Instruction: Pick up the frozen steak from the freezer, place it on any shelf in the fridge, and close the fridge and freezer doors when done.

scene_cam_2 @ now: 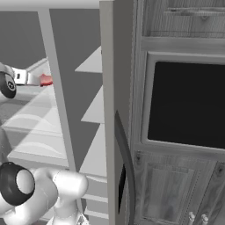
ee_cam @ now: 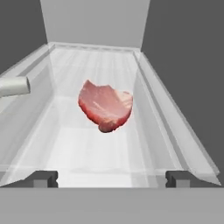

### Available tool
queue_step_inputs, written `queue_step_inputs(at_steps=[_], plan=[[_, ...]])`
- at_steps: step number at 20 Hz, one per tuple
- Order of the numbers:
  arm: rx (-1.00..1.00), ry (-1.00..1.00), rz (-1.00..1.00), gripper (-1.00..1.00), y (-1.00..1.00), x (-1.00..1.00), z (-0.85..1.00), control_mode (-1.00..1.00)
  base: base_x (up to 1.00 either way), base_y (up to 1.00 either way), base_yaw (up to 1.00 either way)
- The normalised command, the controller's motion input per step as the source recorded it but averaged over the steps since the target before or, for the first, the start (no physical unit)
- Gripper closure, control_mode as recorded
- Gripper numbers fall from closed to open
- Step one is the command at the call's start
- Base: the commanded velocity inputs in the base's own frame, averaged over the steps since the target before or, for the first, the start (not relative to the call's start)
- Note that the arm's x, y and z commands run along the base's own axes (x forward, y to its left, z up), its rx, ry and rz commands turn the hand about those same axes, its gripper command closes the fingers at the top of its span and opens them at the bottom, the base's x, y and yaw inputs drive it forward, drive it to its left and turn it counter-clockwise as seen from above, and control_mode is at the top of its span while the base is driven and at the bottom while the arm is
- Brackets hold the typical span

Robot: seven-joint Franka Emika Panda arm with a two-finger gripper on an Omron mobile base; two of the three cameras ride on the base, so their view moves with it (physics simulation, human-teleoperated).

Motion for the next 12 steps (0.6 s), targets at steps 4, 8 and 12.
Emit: queue_step_inputs(at_steps=[4, 8, 12], plan=[[0.02, 0.21, 0.0, -1.0, -0.21, -1.0, -0.03, -1.0, 0.0, 0.0, 0.0], [0.0, 0.37, 0.0, -1.0, -0.67, -1.0, -0.73, -1.0, 0.0, 0.0, 0.0], [0.0, 0.13, 0.0, -1.0, -1.0, -1.0, -0.42, -1.0, 0.0, 0.0, 0.0]])
